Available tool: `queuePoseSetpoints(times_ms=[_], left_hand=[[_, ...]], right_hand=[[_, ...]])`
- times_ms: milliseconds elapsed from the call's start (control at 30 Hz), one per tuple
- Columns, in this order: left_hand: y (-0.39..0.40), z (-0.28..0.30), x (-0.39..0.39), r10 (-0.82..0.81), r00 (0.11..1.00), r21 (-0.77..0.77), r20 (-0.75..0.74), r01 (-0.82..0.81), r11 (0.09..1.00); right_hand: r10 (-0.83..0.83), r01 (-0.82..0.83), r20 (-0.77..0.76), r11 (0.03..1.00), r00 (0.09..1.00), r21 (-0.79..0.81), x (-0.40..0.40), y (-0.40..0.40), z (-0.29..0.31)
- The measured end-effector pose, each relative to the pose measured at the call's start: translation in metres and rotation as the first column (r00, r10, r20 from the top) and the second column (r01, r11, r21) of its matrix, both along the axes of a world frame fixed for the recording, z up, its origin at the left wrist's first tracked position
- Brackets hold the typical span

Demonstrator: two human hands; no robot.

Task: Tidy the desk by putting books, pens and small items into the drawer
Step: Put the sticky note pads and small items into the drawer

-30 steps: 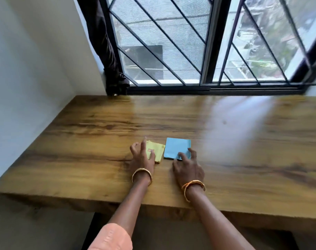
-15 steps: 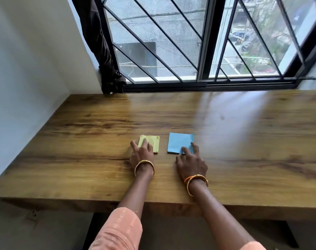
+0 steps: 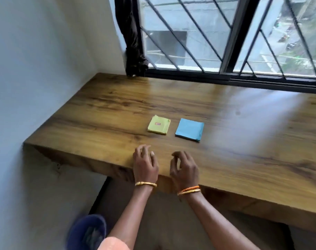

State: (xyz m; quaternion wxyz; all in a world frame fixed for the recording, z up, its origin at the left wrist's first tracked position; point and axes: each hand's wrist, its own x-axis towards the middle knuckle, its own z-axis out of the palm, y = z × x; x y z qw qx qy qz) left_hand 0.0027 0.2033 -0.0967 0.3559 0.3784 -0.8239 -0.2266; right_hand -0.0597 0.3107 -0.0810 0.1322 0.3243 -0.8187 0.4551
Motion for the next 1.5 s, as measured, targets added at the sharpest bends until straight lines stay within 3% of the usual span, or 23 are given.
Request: queuePoseSetpoints(times_ms=[100,233,400,467,533,633,767,867,967,1033,1167,1333,1500], left_hand=[[0.031,-0.027,0.051,0.07,0.998,-0.151,0.006,-0.068,0.986],[0.088,-0.066,0.127,0.345,0.91,-0.101,0.231,-0.33,0.938],[0.192,-0.12,0.21,0.429,0.677,0.08,0.597,-0.583,0.809],[0.241,-0.133,0.235,0.429,0.576,0.134,0.696,-0.691,0.71],[0.297,-0.144,0.264,0.475,0.497,0.191,0.726,-0.81,0.555],[0.361,-0.148,0.285,0.527,0.384,0.189,0.758,-0.903,0.387],[0.471,-0.152,0.322,0.611,0.155,0.224,0.777,-0.974,-0.038],[0.549,-0.156,0.338,0.636,0.031,0.275,0.771,-0.917,-0.289],[0.623,-0.172,0.343,0.645,-0.107,0.324,0.756,-0.796,-0.511],[0.671,-0.182,0.341,0.641,-0.219,0.356,0.735,-0.68,-0.641],[0.75,-0.225,0.317,0.541,-0.321,0.435,0.777,-0.349,-0.83],[0.807,-0.328,0.279,0.468,-0.333,0.508,0.818,0.038,-0.86],[0.814,-0.493,0.247,0.485,-0.388,0.613,0.783,0.351,-0.708]], right_hand=[[0.251,-0.25,-0.077,0.968,0.965,0.023,0.032,0.009,-0.012],[0.545,-0.522,-0.078,0.828,0.835,0.204,0.07,0.022,-0.052],[0.812,-0.741,0.06,0.497,0.581,0.452,0.13,0.066,-0.108],[0.88,-0.776,0.106,0.344,0.462,0.529,0.161,0.088,-0.123],[0.948,-0.79,0.141,0.148,0.284,0.595,0.205,0.113,-0.135],[0.972,-0.746,0.207,-0.054,0.113,0.664,0.248,0.146,-0.146],[0.933,-0.661,0.251,-0.359,-0.257,0.659,0.331,0.234,-0.158],[0.832,-0.533,0.24,-0.515,-0.501,0.671,0.379,0.31,-0.168],[0.712,-0.395,0.253,-0.608,-0.655,0.688,0.415,0.38,-0.181],[0.628,-0.31,0.28,-0.663,-0.726,0.682,0.437,0.424,-0.193],[0.479,-0.126,0.358,-0.72,-0.801,0.682,0.463,0.496,-0.23],[0.42,-0.003,0.45,-0.734,-0.788,0.679,0.497,0.56,-0.331],[0.433,0.043,0.509,-0.73,-0.744,0.682,0.542,0.601,-0.496]])
